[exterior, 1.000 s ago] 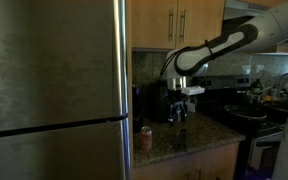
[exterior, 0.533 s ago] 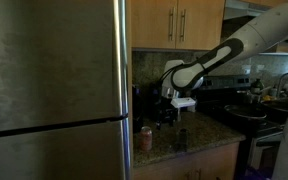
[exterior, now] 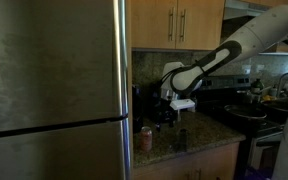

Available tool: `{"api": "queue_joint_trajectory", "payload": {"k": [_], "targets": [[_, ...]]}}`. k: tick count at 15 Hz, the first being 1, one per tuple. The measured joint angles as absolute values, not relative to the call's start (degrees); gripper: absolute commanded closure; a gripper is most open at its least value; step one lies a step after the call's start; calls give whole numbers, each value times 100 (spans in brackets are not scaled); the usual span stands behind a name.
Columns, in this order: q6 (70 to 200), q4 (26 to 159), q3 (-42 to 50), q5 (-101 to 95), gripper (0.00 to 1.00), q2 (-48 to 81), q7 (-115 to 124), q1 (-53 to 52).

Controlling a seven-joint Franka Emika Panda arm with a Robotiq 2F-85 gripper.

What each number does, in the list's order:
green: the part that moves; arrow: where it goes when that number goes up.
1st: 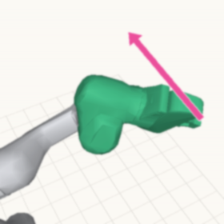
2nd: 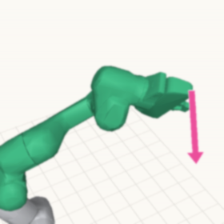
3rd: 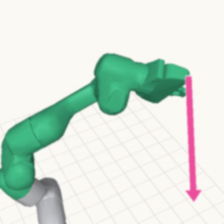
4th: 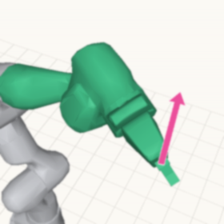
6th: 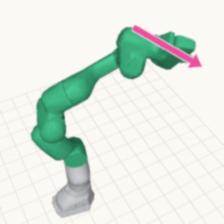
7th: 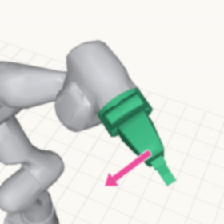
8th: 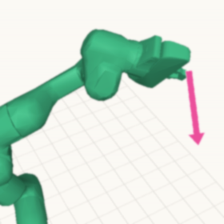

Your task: Move the can to the right then back to the left of the counter

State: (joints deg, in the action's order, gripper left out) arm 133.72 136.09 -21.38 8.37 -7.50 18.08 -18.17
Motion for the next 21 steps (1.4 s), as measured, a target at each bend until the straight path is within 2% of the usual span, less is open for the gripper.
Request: {"api": "queue_joint_trajectory", "payload": {"k": [3, 11, 21], "targets": [[14019, 13529, -2150, 686, 0, -680, 1877, -1817], [13851, 11009, -2128, -591, 0, 1161, 2790, -1987], [12909, 11062, -2005, -388, 0, 1076, 2806, -2309]]}}
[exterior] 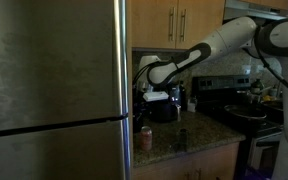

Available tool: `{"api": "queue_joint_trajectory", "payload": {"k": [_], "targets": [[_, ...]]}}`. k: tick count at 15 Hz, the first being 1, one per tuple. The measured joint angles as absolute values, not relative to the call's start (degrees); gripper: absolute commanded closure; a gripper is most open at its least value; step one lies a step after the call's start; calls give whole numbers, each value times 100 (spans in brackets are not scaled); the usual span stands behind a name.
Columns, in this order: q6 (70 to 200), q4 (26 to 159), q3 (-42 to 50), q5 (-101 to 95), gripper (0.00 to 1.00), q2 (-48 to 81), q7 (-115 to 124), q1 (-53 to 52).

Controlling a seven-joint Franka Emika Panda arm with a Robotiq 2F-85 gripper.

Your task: Move the can to the right then back to the left of the counter

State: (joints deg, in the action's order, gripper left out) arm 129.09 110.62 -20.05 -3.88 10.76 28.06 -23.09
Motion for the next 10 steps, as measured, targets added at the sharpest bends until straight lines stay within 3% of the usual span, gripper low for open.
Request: {"api": "queue_joint_trajectory", "payload": {"k": [10], "targets": [[12845, 11334, -1784, -439, 0, 1037, 3096, -2328]]}}
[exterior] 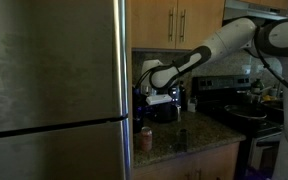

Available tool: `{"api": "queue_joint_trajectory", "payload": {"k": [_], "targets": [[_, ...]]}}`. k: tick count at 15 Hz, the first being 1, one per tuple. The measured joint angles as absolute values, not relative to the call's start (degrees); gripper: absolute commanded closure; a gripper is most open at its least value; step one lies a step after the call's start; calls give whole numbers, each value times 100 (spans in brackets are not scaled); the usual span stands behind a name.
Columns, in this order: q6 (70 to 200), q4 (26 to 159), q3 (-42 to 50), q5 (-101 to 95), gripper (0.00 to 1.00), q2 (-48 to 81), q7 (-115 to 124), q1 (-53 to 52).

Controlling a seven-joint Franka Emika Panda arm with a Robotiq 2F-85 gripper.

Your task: Move the can to the right then back to the left of the counter

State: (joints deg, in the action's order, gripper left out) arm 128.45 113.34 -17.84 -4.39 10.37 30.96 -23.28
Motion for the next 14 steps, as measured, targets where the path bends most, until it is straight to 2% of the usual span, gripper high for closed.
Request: {"api": "queue_joint_trajectory", "payload": {"k": [9, 14], "targets": [[12934, 11497, -1759, -378, 0, 1266, 3146, -2333], [13596, 11706, -1758, -352, 0, 1531, 3145, -2336]]}}
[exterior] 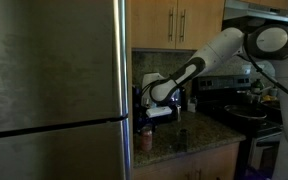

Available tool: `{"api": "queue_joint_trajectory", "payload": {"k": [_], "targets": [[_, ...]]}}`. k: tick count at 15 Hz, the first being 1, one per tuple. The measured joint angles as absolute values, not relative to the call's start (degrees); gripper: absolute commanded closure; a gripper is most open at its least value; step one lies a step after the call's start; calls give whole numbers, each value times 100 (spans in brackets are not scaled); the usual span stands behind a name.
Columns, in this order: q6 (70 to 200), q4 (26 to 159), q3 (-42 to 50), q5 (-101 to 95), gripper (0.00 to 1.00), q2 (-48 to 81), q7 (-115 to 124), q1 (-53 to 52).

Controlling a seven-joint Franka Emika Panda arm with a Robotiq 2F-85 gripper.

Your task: Move the can to the right then back to the left of the counter

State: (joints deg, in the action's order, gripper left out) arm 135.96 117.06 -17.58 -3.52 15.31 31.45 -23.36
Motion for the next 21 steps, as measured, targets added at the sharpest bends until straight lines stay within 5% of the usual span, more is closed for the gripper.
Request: {"api": "queue_joint_trajectory", "payload": {"k": [1, 10, 11, 13, 19, 21], "targets": [[13705, 11759, -1758, -350, 25, 1559, 3145, -2336], [14123, 12074, -1749, -190, 82, 1586, 3006, -2336], [14150, 12087, -1743, -190, 39, 1586, 3005, -2336], [14170, 12105, -1727, -194, 42, 1586, 3003, -2337], [14175, 12149, -1648, -567, 2, 1586, 2724, -2337], [14257, 12166, -1600, -794, 0, 1586, 2719, -2344]]}}
